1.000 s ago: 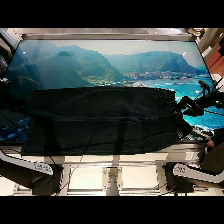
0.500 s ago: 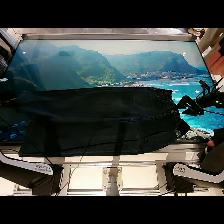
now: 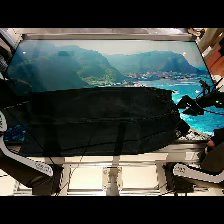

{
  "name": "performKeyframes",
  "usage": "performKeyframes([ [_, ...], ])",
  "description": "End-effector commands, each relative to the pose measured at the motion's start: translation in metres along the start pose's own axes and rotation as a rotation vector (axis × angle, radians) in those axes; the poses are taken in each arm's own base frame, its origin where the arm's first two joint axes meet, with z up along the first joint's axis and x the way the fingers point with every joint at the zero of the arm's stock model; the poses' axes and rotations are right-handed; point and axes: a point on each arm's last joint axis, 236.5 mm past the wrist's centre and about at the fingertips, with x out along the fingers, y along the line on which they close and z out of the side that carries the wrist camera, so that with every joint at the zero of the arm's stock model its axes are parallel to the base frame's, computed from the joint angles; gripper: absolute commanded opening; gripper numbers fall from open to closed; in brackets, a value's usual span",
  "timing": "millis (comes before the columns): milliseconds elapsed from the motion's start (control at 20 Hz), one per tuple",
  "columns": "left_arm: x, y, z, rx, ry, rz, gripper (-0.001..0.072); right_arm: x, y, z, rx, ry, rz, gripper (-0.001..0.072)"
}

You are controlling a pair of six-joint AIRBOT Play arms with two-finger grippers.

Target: Fold the clothes and pants, and hang the long-sleeved shirts on hangers.

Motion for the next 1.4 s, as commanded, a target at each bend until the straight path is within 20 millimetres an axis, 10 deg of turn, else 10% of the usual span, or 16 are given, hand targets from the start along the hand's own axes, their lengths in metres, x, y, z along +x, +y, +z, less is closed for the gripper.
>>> performKeyframes([
  [0, 0.014, 0.047, -0.003, -0.083, 0.06, 0.217, 0.0151, 0.0, 0.0, -0.001, -0.001, 0.004, 0.0, 0.0547],
  [200, -0.006, 0.09, 0.012, -0.166, -0.071, 0.324, 0.0223, 0.0, 0.001, -0.001, -0.001, 0.005, 0.002, 0.0547],
  [300, -0.01, 0.101, 0.006, -0.182, -0.073, 0.321, 0.0605, 0.0, 0.001, -0.004, -0.001, 0.019, 0.003, 0.0548],
  [350, -0.014, 0.107, 0.002, -0.184, -0.074, 0.318, 0.0662, 0.0, -0.001, -0.007, -0.004, 0.028, -0.008, 0.0548],
  [500, -0.021, 0.114, -0.017, -0.191, -0.08, 0.225, 0.0639, -0.004, -0.015, -0.01, -0.017, 0.035, -0.07, 0.0548],
  [700, 0.008, 0.073, -0.092, -0.125, 0.104, -0.148, 0.063, -0.015, -0.037, -0.02, -0.086, 0.06, -0.178, 0.0548],
  [800, 0.028, 0.066, -0.139, -0.11, 0.221, -0.217, 0.0399, -0.018, -0.05, -0.027, -0.115, 0.095, -0.229, 0.0547],
  [1000, 0.05, 0.041, -0.203, 0.009, 0.326, -0.3, 0.0398, -0.019, -0.053, -0.034, -0.157, 0.13, -0.239, 0.0547],
  [1350, 0.047, 0.058, -0.204, 0.107, 0.134, -0.158, 0.0405, -0.023, -0.067, -0.025, -0.146, 0.081, -0.236, 0.0547],
])
